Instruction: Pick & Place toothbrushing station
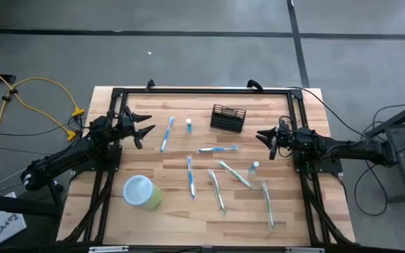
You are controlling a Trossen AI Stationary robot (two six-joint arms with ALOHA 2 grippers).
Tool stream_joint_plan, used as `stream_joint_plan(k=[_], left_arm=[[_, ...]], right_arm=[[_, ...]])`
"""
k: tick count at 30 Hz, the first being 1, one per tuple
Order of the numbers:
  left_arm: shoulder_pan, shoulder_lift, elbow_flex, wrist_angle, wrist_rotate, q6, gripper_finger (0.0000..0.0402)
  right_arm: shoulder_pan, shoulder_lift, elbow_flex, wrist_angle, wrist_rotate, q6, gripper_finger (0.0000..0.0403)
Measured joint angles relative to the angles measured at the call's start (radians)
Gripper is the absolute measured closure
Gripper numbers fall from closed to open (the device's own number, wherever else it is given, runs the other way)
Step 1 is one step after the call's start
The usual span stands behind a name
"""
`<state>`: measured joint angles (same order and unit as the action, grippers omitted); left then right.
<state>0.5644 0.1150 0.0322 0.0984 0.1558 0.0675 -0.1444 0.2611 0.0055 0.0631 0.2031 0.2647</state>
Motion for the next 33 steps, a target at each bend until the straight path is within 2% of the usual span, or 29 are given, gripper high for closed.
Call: stream_joint_plan(k=[33], left_arm=[[0.000,0.000,0.000,0.000,0.000,-0.020,0.0195]], right_arm=[[0.000,0.000,0.000,0.000,0.000,0.000,0.0309]])
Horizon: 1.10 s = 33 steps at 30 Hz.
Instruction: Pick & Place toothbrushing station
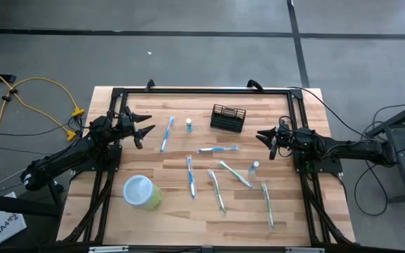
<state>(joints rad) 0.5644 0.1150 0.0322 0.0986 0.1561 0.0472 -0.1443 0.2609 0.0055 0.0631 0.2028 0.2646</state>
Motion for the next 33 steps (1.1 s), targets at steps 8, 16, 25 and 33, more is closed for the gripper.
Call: stream_joint_plan(k=[8,16,25,33], left_arm=[[0.000,0.000,0.000,0.019,0.000,-0.019,0.0195],[0.000,0.000,0.000,0.037,0.000,-0.021,0.0195],[0.000,0.000,0.000,0.041,0.000,-0.086,0.0195],[0.000,0.042,0.054,0.031,-0.018,-0.129,0.0195]], right_arm=[[0.000,0.000,0.000,0.000,0.000,0.000,0.0309],[0.000,0.000,0.000,0.000,0.000,0.000,0.0309],[0.000,0.000,0.000,0.000,0.000,0.000,0.0309],[0.000,0.000,0.000,0.000,0.000,0.000,0.0309]])
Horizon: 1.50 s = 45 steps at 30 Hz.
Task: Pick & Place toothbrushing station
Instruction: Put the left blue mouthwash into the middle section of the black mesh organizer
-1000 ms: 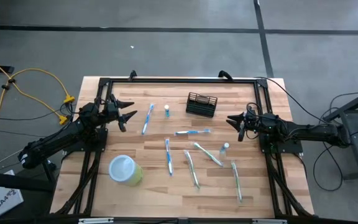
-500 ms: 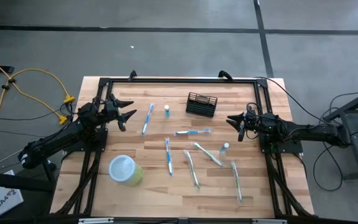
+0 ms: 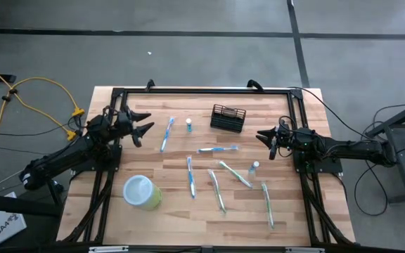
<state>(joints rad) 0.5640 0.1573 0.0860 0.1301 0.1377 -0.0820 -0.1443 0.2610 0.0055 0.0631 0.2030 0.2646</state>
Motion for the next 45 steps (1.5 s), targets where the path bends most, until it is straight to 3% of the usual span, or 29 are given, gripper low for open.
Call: stream_joint_plan(k=[7,16,23,37,45], left_arm=[[-0.019,0.232,0.178,-0.127,-0.101,0.029,0.0195],[-0.134,0.640,0.480,-0.254,-0.218,0.100,0.0195],[-0.201,0.874,0.712,-0.420,-0.322,0.159,0.0195],[-0.230,1.265,1.178,-0.964,-0.341,0.085,0.0195],[-0.217,1.402,1.317,-1.038,-0.348,0.082,0.0195]], right_arm=[[0.000,0.000,0.000,0.000,0.000,0.000,0.0309],[0.000,0.000,0.000,0.000,0.000,0.000,0.0309],[0.000,0.000,0.000,0.000,0.000,0.000,0.0309],[0.000,0.000,0.000,0.000,0.000,0.000,0.0309],[0.000,0.000,0.000,0.000,0.000,0.000,0.0309]])
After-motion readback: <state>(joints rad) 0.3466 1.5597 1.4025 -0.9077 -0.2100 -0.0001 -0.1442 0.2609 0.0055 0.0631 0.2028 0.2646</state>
